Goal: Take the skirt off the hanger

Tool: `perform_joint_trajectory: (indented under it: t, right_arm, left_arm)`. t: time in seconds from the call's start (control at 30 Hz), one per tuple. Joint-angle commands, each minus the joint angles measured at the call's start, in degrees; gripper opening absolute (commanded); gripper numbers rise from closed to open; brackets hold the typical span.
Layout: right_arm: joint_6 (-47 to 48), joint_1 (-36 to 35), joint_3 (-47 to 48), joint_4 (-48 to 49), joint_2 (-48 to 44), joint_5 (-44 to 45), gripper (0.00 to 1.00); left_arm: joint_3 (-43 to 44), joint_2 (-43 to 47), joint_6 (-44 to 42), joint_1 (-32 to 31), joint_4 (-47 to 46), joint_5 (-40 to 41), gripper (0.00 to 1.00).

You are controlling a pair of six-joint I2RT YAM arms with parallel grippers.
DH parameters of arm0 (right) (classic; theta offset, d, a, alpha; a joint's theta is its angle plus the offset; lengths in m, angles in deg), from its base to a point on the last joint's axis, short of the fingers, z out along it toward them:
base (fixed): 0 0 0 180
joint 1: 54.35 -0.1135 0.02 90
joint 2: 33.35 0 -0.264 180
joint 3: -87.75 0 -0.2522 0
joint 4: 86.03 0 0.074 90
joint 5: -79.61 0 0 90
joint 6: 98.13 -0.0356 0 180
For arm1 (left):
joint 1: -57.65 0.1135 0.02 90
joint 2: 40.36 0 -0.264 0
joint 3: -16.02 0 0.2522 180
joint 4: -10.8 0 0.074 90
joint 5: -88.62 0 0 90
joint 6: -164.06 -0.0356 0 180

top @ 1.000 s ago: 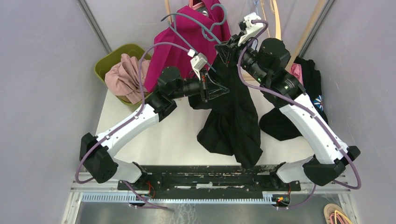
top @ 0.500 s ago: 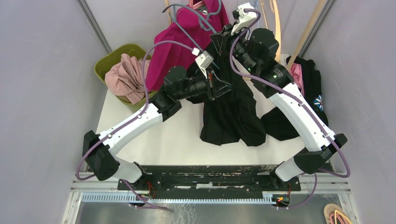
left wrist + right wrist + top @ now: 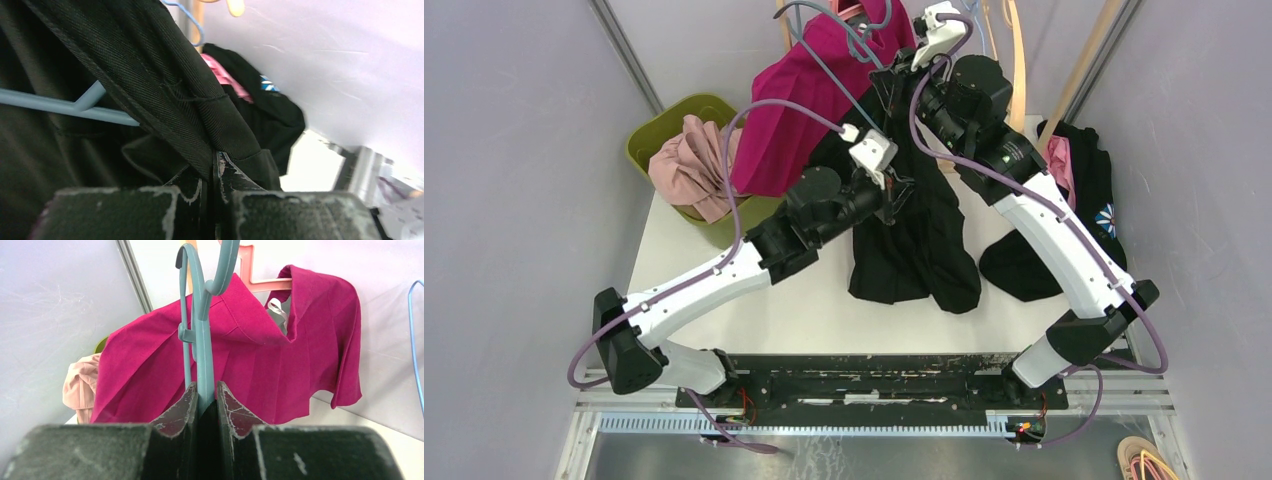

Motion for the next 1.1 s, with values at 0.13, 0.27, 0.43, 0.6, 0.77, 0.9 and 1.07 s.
perform_joint_trajectory:
  t: [0.13, 0.27, 0.43, 0.6, 0.77, 0.9, 1.07]
  right_arm:
    - [-0.9, 0.3, 7.4, 24.1, -0.5, 5.2, 0.01]
    - [0.9, 0.3, 9.2, 23.7, 0.2, 6.2, 0.01]
    - [1.9, 0.4, 9.3, 23.0, -0.4, 6.6, 0.01]
    - [4.9, 0.3, 6.7, 23.3, -1.9, 8.9, 0.01]
    - [5.3, 0.4, 7.4, 24.8, -0.5, 9.3, 0.01]
    - [4.8, 0.4, 11.9, 26.0, 2.8, 10.3, 0.01]
    - [6.5, 0.4, 26.2, 25.3, 10.5, 11.7, 0.01]
  left_arm:
    - [-4.1, -3.9, -13.1, -15.6, 22.0, 12.7, 0.03]
    - [-6.3, -2.5, -13.9, -16.6, 22.2, 15.3, 0.03]
    - [-9.9, 1.7, -12.8, -16.6, 21.7, 20.1, 0.03]
    - [-9.5, 8.0, -13.8, -16.3, 23.9, 22.5, 0.03]
    - [-7.8, 11.6, -11.5, -16.4, 27.3, 18.4, 0.03]
    - [-10.4, 11.7, -8.5, -16.5, 25.6, 16.8, 0.03]
    - [-14.7, 9.8, -6.2, -16.9, 21.3, 13.4, 0.03]
